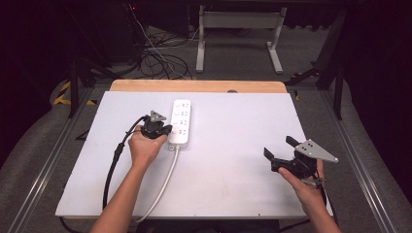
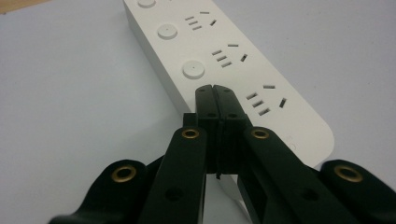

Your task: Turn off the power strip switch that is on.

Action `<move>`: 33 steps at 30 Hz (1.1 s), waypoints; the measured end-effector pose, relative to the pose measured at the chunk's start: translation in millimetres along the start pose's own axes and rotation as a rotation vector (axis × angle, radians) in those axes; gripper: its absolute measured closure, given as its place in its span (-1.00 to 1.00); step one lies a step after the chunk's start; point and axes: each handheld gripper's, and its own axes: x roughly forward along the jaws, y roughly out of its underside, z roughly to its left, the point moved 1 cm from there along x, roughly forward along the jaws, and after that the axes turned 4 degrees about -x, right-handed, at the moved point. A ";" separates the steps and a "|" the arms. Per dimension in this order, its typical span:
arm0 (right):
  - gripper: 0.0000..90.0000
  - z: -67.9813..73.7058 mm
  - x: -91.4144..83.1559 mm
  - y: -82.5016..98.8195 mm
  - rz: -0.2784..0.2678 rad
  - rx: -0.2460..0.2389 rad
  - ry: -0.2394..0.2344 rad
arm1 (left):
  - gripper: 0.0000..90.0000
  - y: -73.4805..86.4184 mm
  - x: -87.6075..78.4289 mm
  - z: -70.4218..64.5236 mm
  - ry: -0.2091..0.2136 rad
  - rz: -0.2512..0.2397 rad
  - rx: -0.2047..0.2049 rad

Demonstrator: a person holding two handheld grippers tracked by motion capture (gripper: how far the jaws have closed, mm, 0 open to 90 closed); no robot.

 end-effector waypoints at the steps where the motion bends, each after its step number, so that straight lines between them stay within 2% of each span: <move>1: -0.83 0.0 0.1 0.0 0.000 0.000 0.001 | 1.00 0.0 0.0 0.0 0.000 0.000 0.000; 10: -0.83 -0.4 0.4 0.4 -0.001 0.002 -0.002 | 1.00 -3.1 -12.3 3.4 -0.001 -0.041 -0.007; 18: -0.83 -0.9 -0.1 0.1 -0.001 0.000 -0.001 | 1.00 -4.7 -40.9 9.0 -0.006 -0.123 -0.006; 26: -0.83 0.1 0.7 -0.8 -0.001 0.000 0.000 | 1.00 -1.6 -58.9 18.5 -0.026 -0.186 -0.052; 33: -0.82 -0.1 0.7 -0.9 -0.003 -0.001 -0.001 | 1.00 -1.4 -64.8 17.3 -0.034 -0.215 -0.055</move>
